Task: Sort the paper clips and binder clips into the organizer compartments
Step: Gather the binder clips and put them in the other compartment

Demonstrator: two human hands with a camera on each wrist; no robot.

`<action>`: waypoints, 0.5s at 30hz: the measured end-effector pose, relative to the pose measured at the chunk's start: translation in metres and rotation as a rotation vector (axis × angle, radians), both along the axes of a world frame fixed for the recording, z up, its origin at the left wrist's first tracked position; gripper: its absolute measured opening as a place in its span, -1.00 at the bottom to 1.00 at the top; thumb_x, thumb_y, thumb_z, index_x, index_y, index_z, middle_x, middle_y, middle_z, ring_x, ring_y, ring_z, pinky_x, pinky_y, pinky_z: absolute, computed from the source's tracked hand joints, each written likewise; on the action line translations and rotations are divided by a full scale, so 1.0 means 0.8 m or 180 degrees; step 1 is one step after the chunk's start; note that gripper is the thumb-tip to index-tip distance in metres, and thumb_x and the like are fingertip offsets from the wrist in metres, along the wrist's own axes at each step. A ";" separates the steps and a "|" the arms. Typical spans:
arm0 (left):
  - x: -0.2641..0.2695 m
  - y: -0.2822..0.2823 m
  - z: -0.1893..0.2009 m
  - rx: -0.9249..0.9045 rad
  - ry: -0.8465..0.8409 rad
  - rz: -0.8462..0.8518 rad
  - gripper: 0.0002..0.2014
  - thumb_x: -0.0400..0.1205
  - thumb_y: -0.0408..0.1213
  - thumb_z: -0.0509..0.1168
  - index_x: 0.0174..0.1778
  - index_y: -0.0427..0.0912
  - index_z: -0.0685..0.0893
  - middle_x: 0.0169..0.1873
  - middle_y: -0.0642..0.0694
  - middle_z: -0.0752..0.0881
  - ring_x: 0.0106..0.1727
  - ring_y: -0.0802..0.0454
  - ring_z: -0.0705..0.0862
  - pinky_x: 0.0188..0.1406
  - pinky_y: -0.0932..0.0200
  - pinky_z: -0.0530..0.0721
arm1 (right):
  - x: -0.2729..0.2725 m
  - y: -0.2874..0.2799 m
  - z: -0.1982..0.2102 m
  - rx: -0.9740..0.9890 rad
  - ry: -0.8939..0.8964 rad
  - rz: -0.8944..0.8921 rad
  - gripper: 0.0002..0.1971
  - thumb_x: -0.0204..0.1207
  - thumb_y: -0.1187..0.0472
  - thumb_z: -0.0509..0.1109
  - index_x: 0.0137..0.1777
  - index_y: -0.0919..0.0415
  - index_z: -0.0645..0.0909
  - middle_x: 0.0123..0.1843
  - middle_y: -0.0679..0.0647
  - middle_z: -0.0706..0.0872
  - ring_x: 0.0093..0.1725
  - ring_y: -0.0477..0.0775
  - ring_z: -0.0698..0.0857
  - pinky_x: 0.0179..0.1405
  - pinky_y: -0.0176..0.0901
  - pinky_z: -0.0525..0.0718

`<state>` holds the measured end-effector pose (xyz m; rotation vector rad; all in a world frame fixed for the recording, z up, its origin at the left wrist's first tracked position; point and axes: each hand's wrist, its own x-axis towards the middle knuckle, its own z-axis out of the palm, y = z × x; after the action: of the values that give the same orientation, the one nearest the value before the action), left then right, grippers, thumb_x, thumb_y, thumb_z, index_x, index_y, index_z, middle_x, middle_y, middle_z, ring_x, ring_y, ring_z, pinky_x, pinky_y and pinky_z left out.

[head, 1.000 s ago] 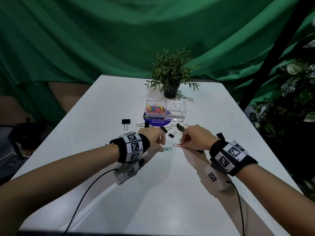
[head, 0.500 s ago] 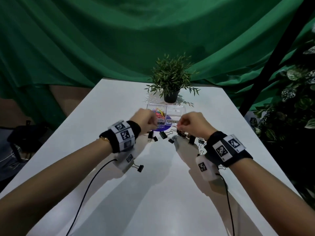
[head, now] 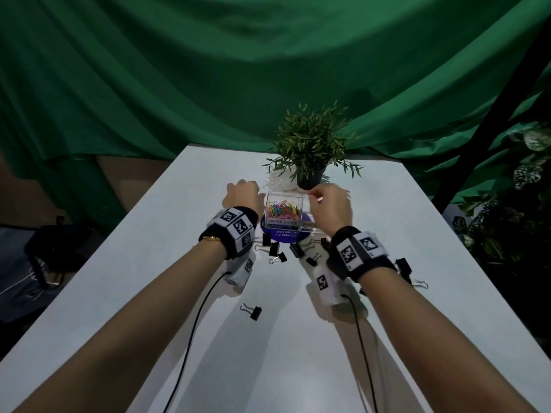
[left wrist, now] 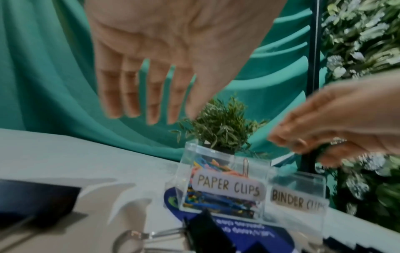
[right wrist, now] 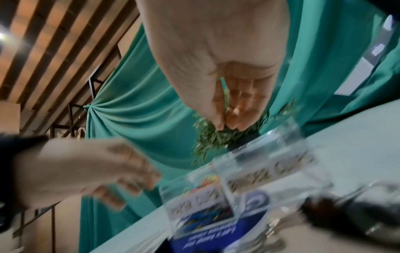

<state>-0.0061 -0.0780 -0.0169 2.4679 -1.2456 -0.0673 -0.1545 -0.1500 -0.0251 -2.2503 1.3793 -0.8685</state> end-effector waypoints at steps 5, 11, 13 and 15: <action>0.001 0.016 -0.001 0.1286 0.0593 -0.0293 -0.64 0.60 -0.02 0.33 -0.01 -0.32 0.62 0.01 -0.25 0.71 0.01 -0.20 0.65 -0.04 0.07 0.57 | -0.063 0.003 0.010 0.0287 0.0835 -0.0123 -0.86 0.42 0.23 0.37 -0.15 0.05 0.76 -0.04 0.12 0.78 -0.02 0.22 0.72 -0.15 -0.13 0.61; -0.035 0.028 -0.012 0.1388 0.0940 -0.0647 -0.38 0.48 0.12 0.43 0.34 -0.22 0.61 0.23 -0.21 0.70 0.27 -0.17 0.64 0.26 0.11 0.58 | -0.081 0.021 -0.007 0.0207 0.2147 0.1098 -0.45 0.36 0.35 0.49 0.36 0.00 0.60 0.26 0.18 0.62 0.27 0.23 0.61 0.19 -0.01 0.60; -0.050 0.027 -0.021 0.1561 0.0647 -0.0624 -0.24 0.34 0.21 0.50 0.37 -0.14 0.55 0.26 -0.19 0.63 0.33 -0.20 0.56 0.36 -0.03 0.54 | -0.075 0.025 -0.019 0.0443 0.2534 0.1168 -0.36 0.36 0.38 0.44 0.46 -0.02 0.48 0.33 0.22 0.52 0.31 0.28 0.56 0.24 0.04 0.60; -0.064 0.028 -0.028 0.1596 0.0383 -0.0617 -0.25 0.26 0.21 0.53 0.30 -0.07 0.53 0.23 -0.20 0.56 0.32 -0.25 0.51 0.35 -0.13 0.49 | -0.073 0.029 -0.026 0.0519 0.2584 0.1201 -0.46 0.45 0.38 0.29 0.44 0.02 0.50 0.35 0.25 0.51 0.29 0.31 0.58 0.21 0.02 0.58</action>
<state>-0.0570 -0.0556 -0.0389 2.6807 -1.5608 -0.6416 -0.2128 -0.1265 -0.0456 -2.7090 1.1552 0.3197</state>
